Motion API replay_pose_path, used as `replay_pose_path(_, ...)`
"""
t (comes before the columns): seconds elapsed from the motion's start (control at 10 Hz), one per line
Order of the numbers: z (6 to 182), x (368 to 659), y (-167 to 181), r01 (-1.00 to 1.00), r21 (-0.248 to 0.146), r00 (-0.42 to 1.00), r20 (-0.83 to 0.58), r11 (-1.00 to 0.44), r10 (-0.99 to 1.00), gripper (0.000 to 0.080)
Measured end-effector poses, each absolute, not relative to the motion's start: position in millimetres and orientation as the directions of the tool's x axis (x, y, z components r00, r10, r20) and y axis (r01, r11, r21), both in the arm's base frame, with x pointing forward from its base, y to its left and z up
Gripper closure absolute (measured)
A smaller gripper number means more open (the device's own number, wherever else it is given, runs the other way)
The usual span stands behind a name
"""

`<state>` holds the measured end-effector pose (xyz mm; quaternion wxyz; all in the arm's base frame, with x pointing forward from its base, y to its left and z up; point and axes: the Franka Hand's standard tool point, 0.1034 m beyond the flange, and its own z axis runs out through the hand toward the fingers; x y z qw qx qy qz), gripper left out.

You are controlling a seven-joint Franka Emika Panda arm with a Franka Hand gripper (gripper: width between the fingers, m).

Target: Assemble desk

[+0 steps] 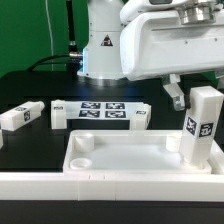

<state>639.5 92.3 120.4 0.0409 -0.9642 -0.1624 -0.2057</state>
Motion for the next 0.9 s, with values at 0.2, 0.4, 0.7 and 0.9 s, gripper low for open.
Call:
replay_pose_path(0.2,120.4,639,92,0.330,-0.012,0.863,0.410,-0.944,0.296,0.0164)
replay_pose_path(0.4,122.5,640,92,0.330,-0.010,0.861,0.413,-0.944,0.296,0.0151)
replay_pose_path(0.7,142.0,640,94,0.336,-0.013,0.865,0.400,-0.942,0.303,0.0150)
replay_pose_path(0.9,142.9,640,93,0.336,-0.015,0.868,0.392,-0.942,0.304,0.0150)
